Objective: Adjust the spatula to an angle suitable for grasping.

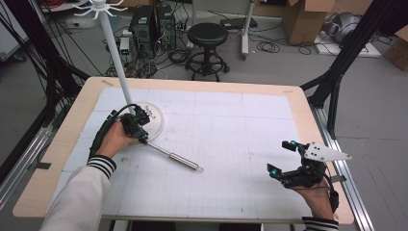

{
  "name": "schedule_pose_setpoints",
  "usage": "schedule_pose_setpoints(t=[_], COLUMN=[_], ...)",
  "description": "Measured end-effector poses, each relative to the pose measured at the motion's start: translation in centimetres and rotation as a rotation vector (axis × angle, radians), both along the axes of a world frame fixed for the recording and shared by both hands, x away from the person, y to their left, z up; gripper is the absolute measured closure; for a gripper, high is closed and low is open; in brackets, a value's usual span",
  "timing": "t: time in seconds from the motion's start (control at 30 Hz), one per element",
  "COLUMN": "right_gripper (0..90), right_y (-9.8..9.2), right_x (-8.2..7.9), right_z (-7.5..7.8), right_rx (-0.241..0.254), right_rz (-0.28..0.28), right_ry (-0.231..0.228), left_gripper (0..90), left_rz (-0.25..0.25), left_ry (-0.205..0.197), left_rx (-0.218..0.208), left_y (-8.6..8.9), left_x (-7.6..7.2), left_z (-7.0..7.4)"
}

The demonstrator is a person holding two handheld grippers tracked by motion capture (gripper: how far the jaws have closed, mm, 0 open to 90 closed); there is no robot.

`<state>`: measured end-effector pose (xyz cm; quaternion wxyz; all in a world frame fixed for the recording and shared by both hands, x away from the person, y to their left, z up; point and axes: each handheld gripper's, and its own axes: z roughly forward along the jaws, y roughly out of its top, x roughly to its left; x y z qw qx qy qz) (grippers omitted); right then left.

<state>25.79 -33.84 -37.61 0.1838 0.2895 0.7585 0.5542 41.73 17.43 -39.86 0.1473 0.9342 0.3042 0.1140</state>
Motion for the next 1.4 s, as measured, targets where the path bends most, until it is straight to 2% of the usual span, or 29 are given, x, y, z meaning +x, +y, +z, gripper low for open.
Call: schedule_pose_setpoints(t=[0.07,0.1,0.13,0.17,0.27,0.3,0.43,0.47,0.57,0.67,0.87,0.97,1.1,1.2,1.4], right_gripper=[0.3,0.4,0.4,0.4,0.4,0.3,0.4,0.4,0.4,0.4,0.4,0.4,0.4,0.4,0.4], right_y=[0.0,0.0,0.0,0.0,0.1,0.1,0.1,0.1,0.1,0.2,0.2,0.3,0.2,0.2,0.2], right_x=[0.0,0.0,0.0,0.0,0.0,0.0,0.0,-0.1,-0.1,-0.1,-0.1,-0.1,-0.1,-0.1,-0.1], right_z=[0.0,0.0,0.0,0.0,0.1,0.1,0.1,0.1,0.2,0.2,0.2,0.2,0.3,0.3,0.3], right_rx=[-0.001,-0.002,0.0,-0.001,-0.002,-0.002,-0.002,-0.002,-0.003,-0.005,-0.006,-0.005,-0.005,-0.004,-0.004], right_rz=[-0.001,0.001,0.0,0.002,0.004,0.003,0.001,0.001,0.004,0.005,0.007,0.006,0.004,0.006,0.007], right_ry=[0.002,-0.002,0.001,-0.001,-0.001,0.0,-0.002,0.0,-0.002,-0.003,-0.001,0.0,-0.006,-0.003,-0.005], left_gripper=[90.0,90.0,90.0,90.0,90.0,90.0,90.0,90.0,90.0,90.0,90.0,90.0,90.0,90.0,90.0], left_rz=[0.007,-0.002,-0.022,-0.006,-0.022,-0.048,-0.072,-0.079,-0.084,-0.076,-0.109,-0.11,-0.127,-0.126,-0.155], left_ry=[0.012,0.015,0.023,0.025,0.032,0.038,0.055,0.057,0.057,0.055,0.06,0.063,0.066,0.066,0.08], left_rx=[-0.023,-0.016,0.009,-0.023,-0.017,0.011,0.021,0.035,0.044,0.033,0.041,0.031,0.047,0.032,0.045], left_y=[0.0,0.1,0.2,0.2,0.2,0.3,0.4,0.5,0.8,1.1,1.0,1.1,1.2,1.2,1.3], left_x=[-0.3,-0.3,-0.2,-0.5,-0.7,-0.7,-1.0,-1.2,-1.5,-1.7,-2.2,-2.3,-2.6,-2.8,-3.2], left_z=[-0.1,-0.1,0.0,-0.2,-0.1,0.1,0.2,0.2,0.3,0.3,0.5,0.4,0.4,0.3,0.2])
